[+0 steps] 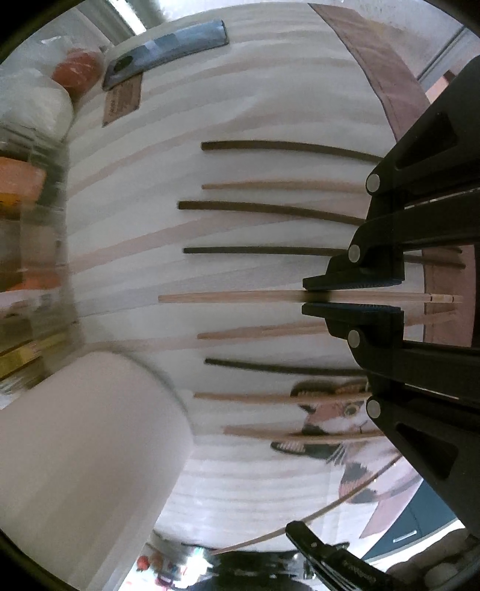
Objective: Organize utensils
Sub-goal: 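Lift the left tool's chopstick over the cream holder while the right tool carries its chopstick there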
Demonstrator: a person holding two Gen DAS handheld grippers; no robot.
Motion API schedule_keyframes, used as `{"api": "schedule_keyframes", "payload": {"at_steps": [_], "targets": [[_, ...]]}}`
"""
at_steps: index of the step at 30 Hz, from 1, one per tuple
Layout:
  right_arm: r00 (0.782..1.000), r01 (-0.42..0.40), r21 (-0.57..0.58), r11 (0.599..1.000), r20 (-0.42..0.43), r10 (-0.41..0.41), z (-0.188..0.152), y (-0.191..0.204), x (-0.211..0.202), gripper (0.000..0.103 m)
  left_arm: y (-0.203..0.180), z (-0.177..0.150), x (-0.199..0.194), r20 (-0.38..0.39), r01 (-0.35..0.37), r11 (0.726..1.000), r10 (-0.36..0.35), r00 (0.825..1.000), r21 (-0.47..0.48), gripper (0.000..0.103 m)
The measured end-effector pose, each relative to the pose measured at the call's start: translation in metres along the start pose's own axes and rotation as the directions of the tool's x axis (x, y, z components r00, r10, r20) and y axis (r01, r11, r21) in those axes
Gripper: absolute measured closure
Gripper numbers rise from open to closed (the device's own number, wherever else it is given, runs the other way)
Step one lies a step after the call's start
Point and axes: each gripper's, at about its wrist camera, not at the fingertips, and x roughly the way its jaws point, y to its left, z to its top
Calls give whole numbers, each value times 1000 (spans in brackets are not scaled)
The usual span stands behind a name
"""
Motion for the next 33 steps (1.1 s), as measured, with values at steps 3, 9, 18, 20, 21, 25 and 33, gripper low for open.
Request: {"api": "schedule_keyframes", "payload": {"at_steps": [3, 9, 18, 20, 21, 25, 33], "targets": [[999, -19, 1, 1000, 44, 19, 0, -3, -18, 97, -4, -2, -7, 17, 4, 1000, -4, 1000, 6, 99], [992, -52, -10, 999, 116, 53, -2, -13, -52, 97, -12, -2, -33, 78, 16, 1000, -18, 997, 22, 99], [958, -103, -7, 995, 268, 102, -6, -10, -101, 97, -20, 14, -82, 211, 47, 999, -52, 976, 29, 99], [947, -112, -14, 994, 300, 111, -3, -7, -113, 97, -20, 20, -93, 243, 54, 998, -59, 968, 25, 99], [940, -120, -19, 993, 318, 120, -1, -5, -121, 97, -20, 24, -98, 255, 58, 998, -62, 965, 25, 99], [914, -144, -47, 989, 376, 151, 11, 5, -151, 97, -23, 35, -126, 313, 70, 997, -71, 947, 15, 99], [842, -162, -134, 978, 497, 208, 55, 34, -217, 97, -14, 67, -189, 441, 57, 998, -37, 897, -31, 99]]}}
